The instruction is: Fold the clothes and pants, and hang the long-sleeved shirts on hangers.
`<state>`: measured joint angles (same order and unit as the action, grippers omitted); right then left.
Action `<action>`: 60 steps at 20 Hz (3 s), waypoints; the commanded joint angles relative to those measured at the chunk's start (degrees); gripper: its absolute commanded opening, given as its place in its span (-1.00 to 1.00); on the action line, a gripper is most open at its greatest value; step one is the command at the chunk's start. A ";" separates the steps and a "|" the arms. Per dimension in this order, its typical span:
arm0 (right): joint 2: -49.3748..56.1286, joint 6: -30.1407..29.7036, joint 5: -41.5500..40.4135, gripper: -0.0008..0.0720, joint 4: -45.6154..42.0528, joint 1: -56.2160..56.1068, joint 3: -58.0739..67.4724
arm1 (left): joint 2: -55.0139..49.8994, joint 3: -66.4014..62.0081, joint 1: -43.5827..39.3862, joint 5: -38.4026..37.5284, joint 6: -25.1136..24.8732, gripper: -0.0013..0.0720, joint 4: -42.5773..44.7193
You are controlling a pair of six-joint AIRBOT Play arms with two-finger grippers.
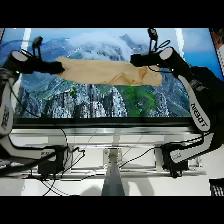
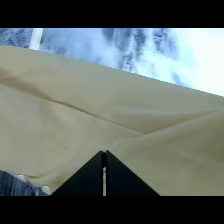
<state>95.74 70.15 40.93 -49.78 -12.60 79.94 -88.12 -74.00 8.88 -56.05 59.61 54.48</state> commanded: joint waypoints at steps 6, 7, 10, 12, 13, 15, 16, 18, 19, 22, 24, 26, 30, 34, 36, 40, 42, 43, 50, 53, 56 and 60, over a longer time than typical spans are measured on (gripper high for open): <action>5.25 10.56 -1.25 -0.96 1.44 -20.33 5.20 | 23.17 -0.28 -4.39 -11.52 3.21 -0.93 0.98; 6.16 10.91 -1.51 -0.96 2.47 -23.37 6.01 | 24.63 -0.28 -4.37 -11.52 3.21 -0.93 0.98; 8.17 12.52 -3.69 -0.96 5.01 -30.38 8.90 | 27.26 -0.28 -4.37 -11.63 4.70 -0.93 0.96; 8.55 12.61 -4.74 -0.96 4.70 -32.68 10.75 | 27.36 -0.26 -4.39 -12.52 5.73 -0.93 0.83; 8.55 12.55 -4.24 -0.96 3.76 -32.79 11.54 | 27.23 -0.24 -4.39 -12.57 6.08 -0.93 0.79; 8.37 12.57 -2.16 -0.96 -1.40 -31.34 12.90 | 26.67 -0.20 -4.63 -12.55 6.05 -0.93 -0.11; 8.20 12.66 -0.50 -0.96 -4.22 -29.70 13.40 | 26.05 -0.15 -4.94 -12.52 6.05 -0.93 -1.86; 7.23 12.83 2.10 -0.96 -7.13 -24.59 13.64 | 24.06 -0.13 -6.25 -11.23 6.03 -0.93 -6.23; 6.54 13.00 3.15 -0.96 -7.74 -21.44 13.64 | 22.53 -0.13 -7.82 -9.70 6.03 -0.93 -8.63; 3.96 13.22 6.80 -0.96 -7.89 -10.32 13.68 | 16.52 -0.13 -16.59 -2.69 5.49 -0.93 -11.26; 2.14 13.22 9.88 -0.96 -7.87 -3.32 13.68 | 11.65 -0.13 -25.07 6.16 5.55 -0.93 -11.28; 0.70 13.22 12.46 -0.96 -7.87 2.78 13.70 | 6.88 -0.17 -33.55 18.10 5.62 -0.93 -11.80; -0.26 13.22 17.57 -0.96 -7.98 11.23 13.68 | -0.44 -0.20 -45.57 41.31 5.62 -0.93 -17.73; -0.24 13.09 18.99 -0.54 -12.07 15.17 13.68 | -2.73 -0.20 -49.31 46.62 5.57 0.97 -17.66; -0.17 12.90 18.08 0.29 -17.18 15.82 13.68 | -2.14 -0.20 -49.00 45.62 5.57 0.97 -17.16; 2.21 12.94 18.82 0.47 -22.03 16.74 13.68 | -0.07 -0.17 -47.30 43.74 5.57 0.96 -11.17; 5.40 12.94 20.68 0.47 -17.81 17.35 13.68 | 0.48 -0.17 -46.29 41.90 5.57 0.96 -10.51; 7.13 12.92 21.70 0.48 -14.38 17.73 13.68 | 0.57 -0.17 -45.83 40.28 5.60 0.96 -10.54; 19.96 12.74 32.74 0.97 9.49 15.15 13.68 | 0.55 -0.17 -43.41 30.12 5.60 0.95 -1.53; 21.57 11.78 33.44 0.91 10.12 10.67 13.68 | 0.55 -0.17 -42.10 26.10 5.60 0.94 -0.39; 21.38 5.99 31.10 0.21 10.43 5.66 13.75 | 0.57 -0.17 -39.98 21.75 5.60 0.93 1.84; 19.04 5.77 29.64 -0.95 5.88 4.81 18.25 | 2.49 -0.17 -33.38 7.04 5.70 0.44 14.80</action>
<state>116.09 77.36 71.99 -41.41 -6.66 95.61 -86.85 -74.13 -28.58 -38.11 65.23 60.07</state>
